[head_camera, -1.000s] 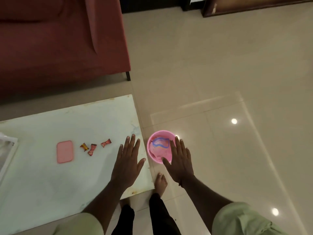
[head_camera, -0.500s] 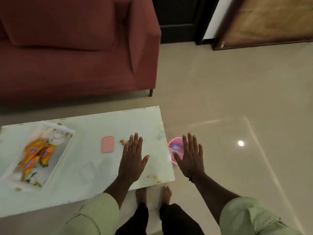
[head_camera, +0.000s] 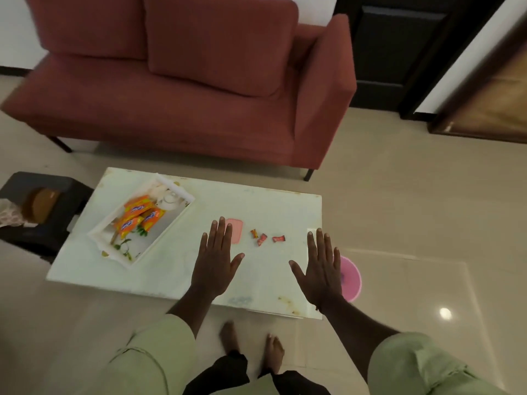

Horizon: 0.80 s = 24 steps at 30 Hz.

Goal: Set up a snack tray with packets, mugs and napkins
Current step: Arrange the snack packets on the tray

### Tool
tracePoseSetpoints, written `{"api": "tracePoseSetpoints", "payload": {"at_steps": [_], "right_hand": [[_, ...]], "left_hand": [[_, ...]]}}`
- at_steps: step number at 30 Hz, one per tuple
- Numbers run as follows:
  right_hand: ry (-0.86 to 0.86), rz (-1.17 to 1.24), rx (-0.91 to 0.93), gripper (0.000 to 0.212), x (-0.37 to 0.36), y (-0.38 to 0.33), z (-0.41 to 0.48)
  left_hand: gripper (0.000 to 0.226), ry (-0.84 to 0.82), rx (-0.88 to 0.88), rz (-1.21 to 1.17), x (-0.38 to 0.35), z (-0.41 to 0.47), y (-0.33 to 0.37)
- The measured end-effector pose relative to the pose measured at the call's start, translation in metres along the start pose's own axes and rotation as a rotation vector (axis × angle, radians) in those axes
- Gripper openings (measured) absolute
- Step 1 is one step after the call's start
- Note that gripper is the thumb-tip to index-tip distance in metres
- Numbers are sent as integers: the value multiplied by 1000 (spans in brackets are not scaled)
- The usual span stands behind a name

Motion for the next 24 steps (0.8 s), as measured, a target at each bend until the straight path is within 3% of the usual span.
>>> {"api": "tracePoseSetpoints", "payload": {"at_steps": [12, 24], "right_hand": [[35, 26, 140, 84, -5, -184, 23], [26, 45, 48, 84, -13, -389, 18]], "left_hand": [[79, 14, 145, -24, 62, -52, -163], [82, 14, 39, -47, 140, -55, -346]]}}
Point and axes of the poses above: each hand's wrist, its own z-axis towards the middle knuckle, its own x-axis out of the back of the hand, y = z × x, the point moved 8 cm from there along z, towards the middle knuckle, and after that the axes turned 14 degrees about -z, right-handed, at the moved point
